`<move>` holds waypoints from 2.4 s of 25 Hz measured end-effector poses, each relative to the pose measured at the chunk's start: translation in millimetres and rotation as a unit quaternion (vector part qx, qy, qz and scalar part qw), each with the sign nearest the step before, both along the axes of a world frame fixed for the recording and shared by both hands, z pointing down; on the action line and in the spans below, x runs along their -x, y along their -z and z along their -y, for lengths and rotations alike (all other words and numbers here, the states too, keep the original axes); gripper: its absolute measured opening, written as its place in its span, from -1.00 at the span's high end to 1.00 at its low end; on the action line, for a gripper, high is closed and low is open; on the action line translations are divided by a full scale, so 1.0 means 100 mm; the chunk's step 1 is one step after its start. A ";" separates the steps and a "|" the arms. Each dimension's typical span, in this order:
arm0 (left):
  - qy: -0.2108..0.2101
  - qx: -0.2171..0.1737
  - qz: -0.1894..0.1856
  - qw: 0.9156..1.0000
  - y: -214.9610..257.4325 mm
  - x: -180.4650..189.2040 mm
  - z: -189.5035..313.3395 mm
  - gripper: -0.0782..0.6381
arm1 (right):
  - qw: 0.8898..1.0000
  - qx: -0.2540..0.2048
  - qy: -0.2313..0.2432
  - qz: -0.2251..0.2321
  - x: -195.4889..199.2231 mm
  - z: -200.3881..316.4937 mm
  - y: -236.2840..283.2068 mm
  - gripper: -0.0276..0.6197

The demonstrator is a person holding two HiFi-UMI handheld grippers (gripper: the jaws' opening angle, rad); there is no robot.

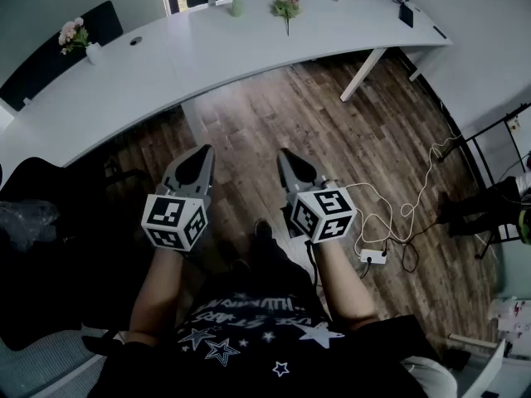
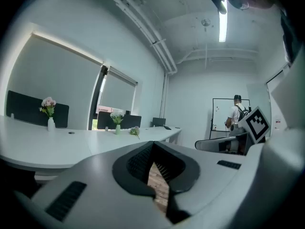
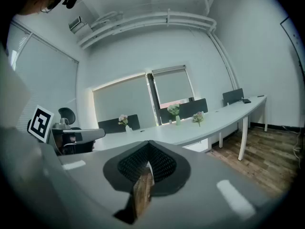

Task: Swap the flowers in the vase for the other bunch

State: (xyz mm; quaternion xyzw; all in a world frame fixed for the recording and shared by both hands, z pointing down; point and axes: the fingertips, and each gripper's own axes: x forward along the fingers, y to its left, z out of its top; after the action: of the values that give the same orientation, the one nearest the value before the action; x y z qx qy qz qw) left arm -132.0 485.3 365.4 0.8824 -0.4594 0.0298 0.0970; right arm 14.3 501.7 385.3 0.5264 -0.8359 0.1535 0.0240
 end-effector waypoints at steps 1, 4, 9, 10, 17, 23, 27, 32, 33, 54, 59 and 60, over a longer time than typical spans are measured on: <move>-0.002 0.000 0.000 1.000 0.00 -0.01 -0.02 0.76 | 1.000 0.000 0.000 0.000 0.01 -0.02 0.00 0.91; -0.008 -0.003 0.000 1.000 0.00 -0.03 -0.06 0.76 | 1.000 0.000 0.001 0.001 0.03 -0.07 0.00 0.91; -0.024 -0.005 0.002 1.000 -0.01 -0.11 -0.13 0.76 | 1.000 -0.002 -0.001 -0.007 0.02 -0.13 0.01 0.91; -0.026 -0.005 0.001 1.000 -0.01 -0.12 -0.14 0.76 | 1.000 -0.003 -0.002 -0.006 0.02 -0.14 0.02 0.91; -0.023 0.005 -0.006 1.000 -0.07 -0.05 -0.15 0.76 | 0.999 0.007 -0.036 -0.005 -0.02 -0.10 -0.05 0.91; -0.012 0.012 -0.019 1.000 -0.14 0.10 -0.16 0.76 | 0.999 -0.001 -0.048 0.006 -0.06 -0.06 -0.04 0.91; -0.008 0.013 -0.016 1.000 -0.17 0.14 -0.10 0.76 | 0.999 -0.013 -0.052 0.002 -0.10 0.04 -0.03 0.91; 0.001 0.015 -0.008 1.000 -0.23 0.21 0.03 0.76 | 0.999 -0.006 -0.047 0.009 -0.06 0.24 -0.11 0.91; 0.003 0.016 -0.006 1.000 -0.23 0.22 0.08 0.76 | 0.999 -0.004 -0.045 0.010 -0.05 0.29 -0.13 0.91; 0.063 0.042 0.018 0.997 -0.27 -0.05 1.96 0.76 | 1.000 0.010 0.019 -0.005 -0.33 2.43 -0.20 0.91; 0.064 0.043 0.021 0.997 -0.24 -0.41 2.42 0.76 | 0.999 0.013 0.032 0.000 -0.63 2.91 -0.17 0.91; 0.063 0.044 0.021 0.997 -0.24 -0.48 2.50 0.76 | 0.999 0.013 0.034 0.002 -0.69 3.00 -0.17 0.91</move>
State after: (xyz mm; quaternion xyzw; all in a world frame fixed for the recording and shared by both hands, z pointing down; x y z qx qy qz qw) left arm -84.1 235.7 389.1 0.8455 -0.5147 0.0623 0.1278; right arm 83.8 201.7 402.0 0.4967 -0.8515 0.1643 0.0345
